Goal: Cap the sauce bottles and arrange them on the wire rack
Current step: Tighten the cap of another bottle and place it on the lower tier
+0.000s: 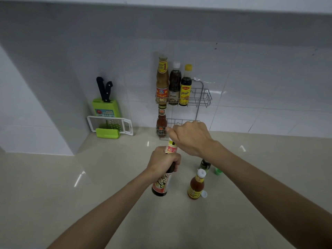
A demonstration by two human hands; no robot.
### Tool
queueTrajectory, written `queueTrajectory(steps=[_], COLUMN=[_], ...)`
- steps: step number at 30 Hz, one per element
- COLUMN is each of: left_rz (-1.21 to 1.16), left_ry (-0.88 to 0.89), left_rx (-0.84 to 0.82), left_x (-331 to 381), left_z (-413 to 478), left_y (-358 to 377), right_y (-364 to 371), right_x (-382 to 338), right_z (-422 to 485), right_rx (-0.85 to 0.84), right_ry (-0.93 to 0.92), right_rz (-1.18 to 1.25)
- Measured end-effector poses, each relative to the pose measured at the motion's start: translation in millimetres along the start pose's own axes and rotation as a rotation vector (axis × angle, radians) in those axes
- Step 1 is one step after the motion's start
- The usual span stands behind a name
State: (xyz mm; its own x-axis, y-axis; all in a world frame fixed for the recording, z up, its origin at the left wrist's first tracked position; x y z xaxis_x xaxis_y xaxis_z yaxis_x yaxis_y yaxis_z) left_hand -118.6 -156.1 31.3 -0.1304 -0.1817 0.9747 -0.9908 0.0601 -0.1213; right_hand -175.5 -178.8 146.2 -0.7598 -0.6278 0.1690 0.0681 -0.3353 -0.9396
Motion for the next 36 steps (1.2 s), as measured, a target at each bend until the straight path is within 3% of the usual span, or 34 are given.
queueTrajectory(steps=[5,9,11,15,17,19,21,24,26,29,33,36], left_rz=[-0.01,-0.079,-0.053,0.142,0.347,0.362,0.199,0.036,0.001,-0.025,0.231,0.349], left_ry=[0.065,0.006,0.013,-0.021,-0.041,-0.015,0.005,-0.003,0.013,-0.001,-0.066,-0.092], left_rx=[-0.366,-0.592,-0.493,0.092,0.241,0.07,-0.267,-0.497,-0.433,-0.156,0.176,0.278], left_x=[14,20,20,3,-4,-7,-4,7,12,9,-7,-13], left_z=[-8,-21,-17,-3,-4,1,-2,-12,-10,-1,0,-2], left_y=[16,26,23,-11,-25,-18,1,12,12,0,-16,-22], right_y=[-12,-29,-24,0,17,26,21,-13,-17,-9,8,24], right_x=[0,-20,-18,7,6,2,1,-25,-24,-11,-4,-8], right_z=[3,2,5,6,2,-1,1,3,4,11,3,-3], right_rx=[-0.125,-0.084,-0.042,-0.059,-0.131,-0.23,-0.241,-0.049,-0.022,-0.008,-0.1,-0.199], right_ry=[-0.096,-0.307,-0.281,0.055,0.108,0.063,-0.008,-0.288,-0.273,-0.081,0.069,0.099], right_rz=[0.28,0.195,0.166,0.106,0.019,0.036,0.219,0.162,0.118,0.135,0.046,0.028])
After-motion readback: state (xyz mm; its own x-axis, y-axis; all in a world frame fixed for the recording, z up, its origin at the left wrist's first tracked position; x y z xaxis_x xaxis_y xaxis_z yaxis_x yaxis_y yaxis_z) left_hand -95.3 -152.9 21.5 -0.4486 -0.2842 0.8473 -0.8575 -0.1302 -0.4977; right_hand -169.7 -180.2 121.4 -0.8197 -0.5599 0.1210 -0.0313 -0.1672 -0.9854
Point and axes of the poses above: each hand's wrist, its own z-axis towards the middle knuckle, its own y-axis out of the palm, x = y × z, the point moved 10 cm from there along z, towards the middle knuckle, and after that the axes turned 2 degrees about -y, right-handed, at the moved point
